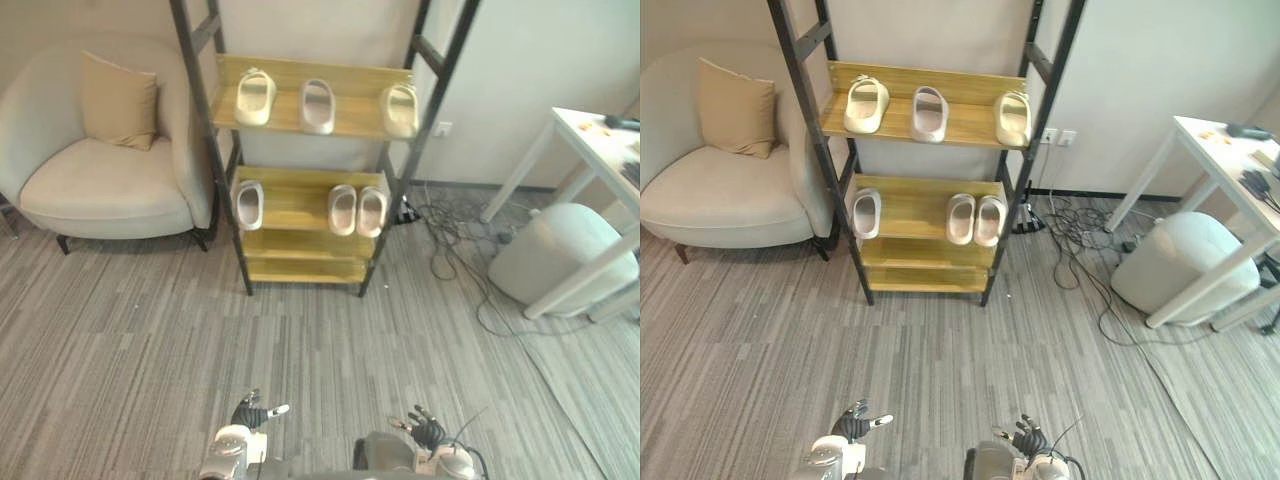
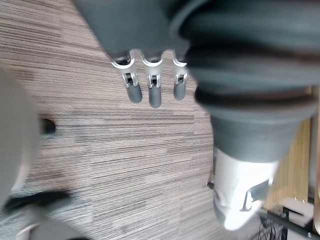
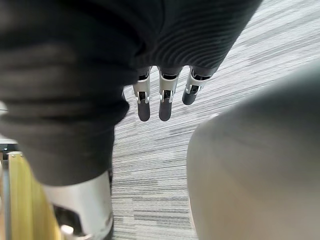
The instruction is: Organize the slippers on the shoe rack
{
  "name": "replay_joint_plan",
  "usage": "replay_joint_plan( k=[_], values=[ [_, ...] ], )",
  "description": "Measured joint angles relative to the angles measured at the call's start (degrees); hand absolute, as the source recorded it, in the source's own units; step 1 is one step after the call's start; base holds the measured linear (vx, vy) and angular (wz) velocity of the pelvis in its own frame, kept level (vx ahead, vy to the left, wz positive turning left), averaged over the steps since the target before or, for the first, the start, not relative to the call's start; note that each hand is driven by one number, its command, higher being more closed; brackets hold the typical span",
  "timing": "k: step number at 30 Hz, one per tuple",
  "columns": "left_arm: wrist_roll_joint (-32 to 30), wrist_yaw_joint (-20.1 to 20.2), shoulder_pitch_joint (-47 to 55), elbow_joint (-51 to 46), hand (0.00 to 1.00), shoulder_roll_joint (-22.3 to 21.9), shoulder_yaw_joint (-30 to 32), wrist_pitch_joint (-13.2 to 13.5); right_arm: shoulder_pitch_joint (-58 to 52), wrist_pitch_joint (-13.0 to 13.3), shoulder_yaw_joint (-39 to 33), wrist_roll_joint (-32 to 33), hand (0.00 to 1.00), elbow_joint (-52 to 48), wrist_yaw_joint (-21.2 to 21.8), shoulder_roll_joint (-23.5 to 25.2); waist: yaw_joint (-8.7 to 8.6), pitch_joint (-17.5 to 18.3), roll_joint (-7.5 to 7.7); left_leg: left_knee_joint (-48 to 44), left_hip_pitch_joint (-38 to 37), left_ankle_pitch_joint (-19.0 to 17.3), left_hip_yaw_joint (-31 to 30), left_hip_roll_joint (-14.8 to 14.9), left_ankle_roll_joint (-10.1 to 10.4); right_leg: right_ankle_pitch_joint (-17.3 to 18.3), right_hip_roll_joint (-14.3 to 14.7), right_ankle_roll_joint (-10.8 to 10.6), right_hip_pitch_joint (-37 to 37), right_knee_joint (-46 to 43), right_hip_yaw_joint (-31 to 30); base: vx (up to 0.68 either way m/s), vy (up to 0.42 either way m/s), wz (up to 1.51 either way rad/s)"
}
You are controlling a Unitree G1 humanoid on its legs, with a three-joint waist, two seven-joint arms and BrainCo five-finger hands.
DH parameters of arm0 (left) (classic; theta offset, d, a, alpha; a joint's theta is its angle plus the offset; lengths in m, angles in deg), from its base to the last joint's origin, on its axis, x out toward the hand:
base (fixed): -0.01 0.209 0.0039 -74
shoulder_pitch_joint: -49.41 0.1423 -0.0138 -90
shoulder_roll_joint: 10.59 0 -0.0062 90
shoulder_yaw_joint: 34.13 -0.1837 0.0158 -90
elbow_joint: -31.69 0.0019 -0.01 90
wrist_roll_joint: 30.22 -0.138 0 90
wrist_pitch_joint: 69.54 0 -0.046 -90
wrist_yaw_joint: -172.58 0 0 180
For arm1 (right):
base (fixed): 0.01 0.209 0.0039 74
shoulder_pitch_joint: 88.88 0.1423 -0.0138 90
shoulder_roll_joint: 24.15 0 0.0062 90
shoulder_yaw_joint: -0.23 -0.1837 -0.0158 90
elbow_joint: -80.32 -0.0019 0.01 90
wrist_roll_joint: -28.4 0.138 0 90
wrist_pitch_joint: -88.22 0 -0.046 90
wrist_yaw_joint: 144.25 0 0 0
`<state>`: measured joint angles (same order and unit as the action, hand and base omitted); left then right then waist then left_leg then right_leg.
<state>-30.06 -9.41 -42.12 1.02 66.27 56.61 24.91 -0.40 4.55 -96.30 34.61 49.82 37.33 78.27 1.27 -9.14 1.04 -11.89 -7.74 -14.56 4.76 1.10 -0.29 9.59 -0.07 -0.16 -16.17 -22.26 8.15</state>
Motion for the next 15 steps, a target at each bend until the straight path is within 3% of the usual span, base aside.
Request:
replay_joint_plan(
  k=[1,2,3,4,5,6,8,10,13,15],
  values=[
    [0.0,0.02,0.09,0.96,0.0,0.24,0.07,-0.01,-0.27,-0.02,-0.01,0.02,0.0,0.12,-0.02,0.14,-0.07,0.16,0.58,0.02,-1.5,-1.7,-0.71,-0.43,2.51,-9.86,1.36,3.04,0.67,8.95,-0.8,0.64,-0.084,0.32],
    [-0.04,0.04,0.18,1.4,0.0,0.42,0.24,-0.09,-0.61,-0.06,-0.06,0.1,0.0,0.2,0.0,0.34,-0.06,0.5,1.6,-0.09,-2.31,-2.47,-0.73,-1.18,3.18,-15.04,1.01,4.98,1.08,10.71,-1.18,0.62,-0.084,0.11],
    [-0.06,0.03,0.11,2.47,0.0,-0.62,1.3,-0.18,0.32,-0.07,-0.52,0.31,0.0,0.08,0.04,-0.55,-0.06,-0.2,-1.54,-1.39,-3.38,-3.61,-0.9,0.96,3.34,-13.98,3.0,5.57,2.42,9.25,-0.22,0.67,-0.102,0.13],
    [-0.1,0.21,0.59,2.59,0.0,-1.93,2.38,-0.14,0.41,-0.07,-0.83,0.03,0.0,0.24,0.06,-0.95,-0.67,0.34,-3.02,-6.07,-2.37,-2.96,-0.88,2.2,4.38,-11.7,3.58,5.68,4.89,10.87,0.17,0.66,-0.098,0.11],
    [-0.11,0.21,0.54,2.57,0.0,-2.25,2.75,-0.1,0.39,-0.08,-1.1,-0.03,0.0,0.24,0.06,-0.98,-0.7,0.11,-3.49,-9.14,-1.97,-2.93,-0.81,2.55,4.43,-10.73,3.79,5.56,6.22,11.59,0.37,0.51,-0.08,0.21],
    [-0.12,0.22,0.48,2.16,0.0,-3.43,3.71,-0.13,0.41,-0.21,-1.07,-0.03,0.0,-0.13,0.02,-1.42,-0.68,0.03,-4.53,-17.83,1.11,-2.31,-0.55,3.51,4.6,-9.65,4.63,5.77,8.12,12.17,0.51,0.36,-0.041,0.11],
    [-0.13,0.46,0.75,0.38,0.0,-4.1,6.08,-0.07,0.16,-0.3,0.14,0.0,0.0,-0.27,-0.06,-1.58,-0.43,-0.13,-4.41,-36.75,9.72,5.06,-0.41,5.71,4.32,-7.75,4.75,6.41,11.68,13.25,0.28,0.39,-0.023,0.03],
    [-0.12,1.05,0.48,-1.69,0.0,-4.15,6.22,0.16,0.17,-0.38,0.47,0.09,0.0,-0.34,-0.2,-0.72,0.05,-0.93,-3.17,-46.66,15.66,2.59,3.18,10.65,4.03,-6.53,4.47,6.82,17.79,15.31,-0.23,0.38,-0.028,-0.08],
    [-0.12,1.1,0.16,-2.6,0.0,-4.35,6.02,0.31,0.24,-0.39,0.09,0.2,0.0,-0.35,-0.21,0.24,0.76,-1.45,-2.09,-38.67,18.4,0.09,4.29,11.66,4.47,-5.8,2.67,5.64,21.04,16.89,-1.38,0.27,0.049,-0.19],
    [-0.12,1.09,-0.04,-2.33,0.0,-4.6,5.4,0.22,0.32,-0.43,-0.09,0.54,0.0,-0.35,-0.26,0.11,1.05,-1.22,-2.24,-23.21,18.63,0.26,3.13,10.2,4.68,-4.74,1.22,4.0,21.3,16.95,-2.56,0.2,0.197,-0.25]
  ],
)
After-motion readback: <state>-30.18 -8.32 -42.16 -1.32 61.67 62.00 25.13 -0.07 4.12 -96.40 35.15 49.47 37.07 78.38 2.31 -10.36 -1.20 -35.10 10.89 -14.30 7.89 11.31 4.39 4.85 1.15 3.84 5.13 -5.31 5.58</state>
